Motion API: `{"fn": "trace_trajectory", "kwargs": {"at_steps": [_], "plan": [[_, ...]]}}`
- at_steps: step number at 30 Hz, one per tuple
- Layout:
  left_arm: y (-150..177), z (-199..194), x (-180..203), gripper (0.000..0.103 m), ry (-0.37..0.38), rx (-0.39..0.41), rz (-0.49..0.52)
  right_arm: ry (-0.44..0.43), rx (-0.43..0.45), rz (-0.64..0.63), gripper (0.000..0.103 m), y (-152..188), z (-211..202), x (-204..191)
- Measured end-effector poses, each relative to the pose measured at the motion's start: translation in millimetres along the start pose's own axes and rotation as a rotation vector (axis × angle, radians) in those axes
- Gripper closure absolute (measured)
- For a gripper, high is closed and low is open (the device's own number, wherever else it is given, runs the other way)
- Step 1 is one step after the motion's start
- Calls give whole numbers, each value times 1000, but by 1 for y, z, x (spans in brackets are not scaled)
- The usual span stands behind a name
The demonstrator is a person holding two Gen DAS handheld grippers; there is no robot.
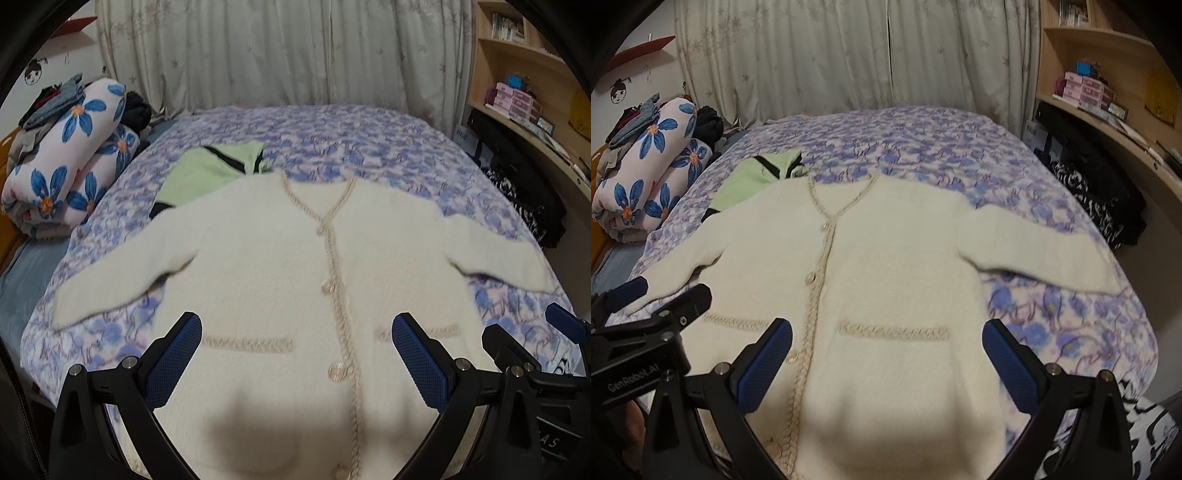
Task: Fold large clothes
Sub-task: 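Grasp the cardigan sleeve cuff with the right tool and lift it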
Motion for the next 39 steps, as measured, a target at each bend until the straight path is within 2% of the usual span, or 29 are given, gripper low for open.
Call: {"fn": "trace_trajectory", "kwargs": {"at_steps": [8, 14, 18, 25, 31, 34, 36, 39], "plan": [[-41, 0, 9, 1, 9, 37, 21, 71, 70, -48, 0, -54, -8, 1], [-64, 6, 20, 1, 57, 28, 44, 125, 116, -71, 0, -88, -13, 13], [-77, 8, 30, 1, 68, 80, 73, 133, 118, -93, 0, -104, -11, 25], [-107, 29, 66, 1, 73, 119, 168, 133, 90, 9, 0, -128, 16, 84], [-130, 63, 106, 1, 118, 165, 215, 177, -8, 142, 0, -129, 70, 152], [-142, 96, 131, 1, 126, 163, 260, 208, -69, 211, 3, -122, 102, 188], [-144, 120, 146, 1, 113, 136, 282, 208, -109, 283, 7, -115, 128, 219], [-144, 158, 166, 1, 107, 106, 306, 252, -173, 370, 8, -99, 162, 258]]}}
Point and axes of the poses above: each gripper's, at about its wrist camera, not at the fingertips, and z roughly the way its jaws point, x to its right, y to its underside, the point moved 2 cm from there along z, roughly the way its jaws point, and after that the axes turned 6 degrees about y, right-handed, at the moved point
